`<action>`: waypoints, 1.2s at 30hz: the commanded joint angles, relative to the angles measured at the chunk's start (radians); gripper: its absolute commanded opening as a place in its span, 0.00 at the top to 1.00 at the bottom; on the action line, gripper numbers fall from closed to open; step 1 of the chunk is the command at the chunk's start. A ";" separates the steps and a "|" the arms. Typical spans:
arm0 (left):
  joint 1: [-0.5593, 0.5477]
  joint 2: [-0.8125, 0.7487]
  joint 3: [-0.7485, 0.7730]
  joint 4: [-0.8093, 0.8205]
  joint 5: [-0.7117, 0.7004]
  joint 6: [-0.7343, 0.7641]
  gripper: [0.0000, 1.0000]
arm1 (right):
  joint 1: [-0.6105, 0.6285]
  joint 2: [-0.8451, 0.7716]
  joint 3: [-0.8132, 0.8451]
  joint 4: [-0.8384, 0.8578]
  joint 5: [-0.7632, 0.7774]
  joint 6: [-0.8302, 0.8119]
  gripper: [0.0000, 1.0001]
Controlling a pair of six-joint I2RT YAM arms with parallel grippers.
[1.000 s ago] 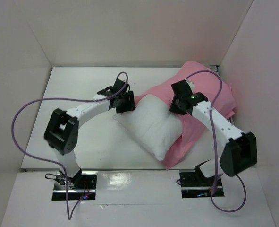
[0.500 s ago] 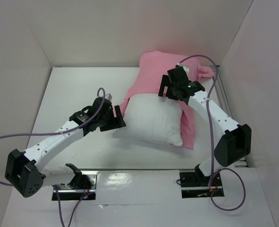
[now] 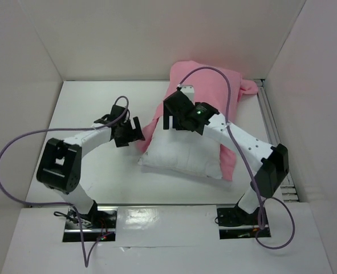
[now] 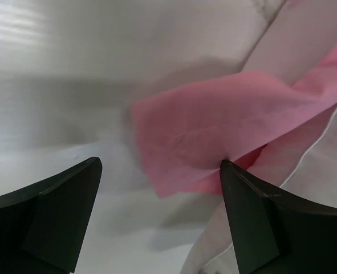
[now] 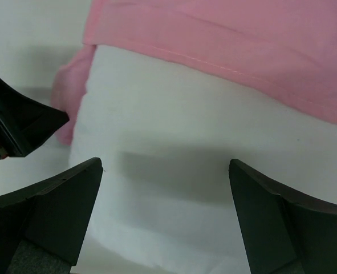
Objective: Put the pillow into the pillowcase
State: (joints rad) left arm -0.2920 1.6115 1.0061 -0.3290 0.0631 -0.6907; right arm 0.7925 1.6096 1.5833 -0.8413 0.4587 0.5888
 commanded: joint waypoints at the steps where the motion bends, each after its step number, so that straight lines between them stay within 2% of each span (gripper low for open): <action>1: -0.036 0.073 0.086 0.134 0.122 0.042 0.02 | -0.015 0.056 0.026 -0.062 0.055 0.062 0.01; 5: -0.068 0.161 0.100 0.220 0.197 0.042 0.00 | -0.053 0.079 -0.043 -0.052 -0.004 0.071 0.01; 7: -0.068 0.201 0.131 0.238 0.259 0.031 0.06 | -0.074 0.090 -0.118 -0.007 -0.034 0.085 0.01; 8: -0.078 0.217 0.141 0.252 0.285 0.031 0.12 | -0.075 0.090 -0.144 0.011 -0.034 0.098 0.01; 10: -0.078 0.238 0.141 0.292 0.375 0.022 0.72 | -0.111 0.099 -0.200 0.053 -0.046 0.098 0.09; 11: -0.078 0.248 0.141 0.292 0.391 0.007 0.99 | -0.124 0.099 -0.200 0.065 -0.046 0.098 0.40; 13: -0.069 0.219 0.144 0.258 0.418 -0.004 1.00 | -0.163 0.099 -0.189 0.065 -0.046 0.088 0.82; 14: -0.068 0.191 0.129 0.271 0.428 -0.004 1.00 | -0.177 0.099 -0.168 0.065 -0.032 0.074 1.00; 18: -0.068 -0.030 0.020 0.292 0.530 -0.050 1.00 | -0.251 0.087 0.073 0.010 0.040 -0.026 1.00; 19: -0.068 -0.079 0.011 0.292 0.552 -0.062 1.00 | -0.266 0.087 0.248 -0.016 0.060 -0.047 1.00; 21: -0.093 -0.224 0.011 0.277 0.596 -0.092 1.00 | -0.266 0.098 0.434 -0.054 0.104 -0.124 1.00; 23: -0.139 -0.313 0.011 0.268 0.607 -0.133 1.00 | -0.196 0.098 0.605 -0.065 0.136 -0.183 1.00; 24: -0.156 -0.384 0.011 0.268 0.607 -0.150 1.00 | -0.167 0.098 0.606 -0.053 0.162 -0.184 1.00; 28: -0.216 -0.491 -0.084 0.327 0.676 -0.236 1.00 | -0.130 0.101 0.304 0.106 0.123 -0.150 1.00; 29: -0.239 -0.508 -0.115 0.346 0.687 -0.262 1.00 | -0.168 0.120 0.180 0.135 0.107 -0.115 1.00; 31: -0.254 -0.550 -0.185 0.355 0.687 -0.274 1.00 | -0.199 0.193 0.085 0.201 0.045 -0.087 1.00; 34: -0.263 -0.600 -0.244 0.355 0.698 -0.299 1.00 | -0.222 0.260 0.066 0.241 0.005 -0.063 1.00; 36: -0.272 -0.645 -0.244 0.326 0.698 -0.299 1.00 | -0.222 0.285 0.141 0.226 0.005 -0.063 1.00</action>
State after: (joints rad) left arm -0.5339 1.0523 0.7494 -0.0265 0.6502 -0.9371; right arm 0.5945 1.8431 1.6920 -0.7650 0.4667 0.4770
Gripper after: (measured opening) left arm 0.034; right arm 0.037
